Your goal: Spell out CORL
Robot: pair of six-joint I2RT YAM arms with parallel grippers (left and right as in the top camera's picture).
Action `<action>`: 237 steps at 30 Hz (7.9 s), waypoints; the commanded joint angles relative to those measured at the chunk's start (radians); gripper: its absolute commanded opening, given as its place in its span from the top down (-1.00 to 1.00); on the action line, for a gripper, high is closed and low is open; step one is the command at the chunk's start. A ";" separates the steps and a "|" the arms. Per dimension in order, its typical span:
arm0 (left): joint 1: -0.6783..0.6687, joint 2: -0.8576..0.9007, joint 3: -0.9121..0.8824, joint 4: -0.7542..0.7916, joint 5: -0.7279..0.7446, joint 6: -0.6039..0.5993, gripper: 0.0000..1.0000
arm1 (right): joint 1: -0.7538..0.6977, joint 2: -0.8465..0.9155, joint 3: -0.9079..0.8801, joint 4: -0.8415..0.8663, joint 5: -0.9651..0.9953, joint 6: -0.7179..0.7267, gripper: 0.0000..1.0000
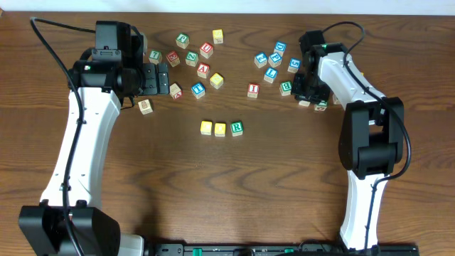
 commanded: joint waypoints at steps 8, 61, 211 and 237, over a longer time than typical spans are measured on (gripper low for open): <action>0.005 -0.016 0.013 -0.002 0.001 -0.016 -0.95 | 0.071 -0.043 0.005 -0.078 -0.046 -0.053 0.55; 0.005 -0.016 0.013 -0.003 0.001 -0.016 -0.96 | 0.400 -0.041 -0.006 -0.095 -0.097 -0.013 0.35; 0.155 -0.016 0.009 0.016 -0.002 -0.057 -0.99 | 0.521 0.034 0.172 0.082 -0.272 -0.155 -0.08; 0.155 -0.016 0.009 -0.006 -0.002 -0.056 -0.98 | 0.295 0.034 0.177 -0.111 -0.165 -0.144 0.77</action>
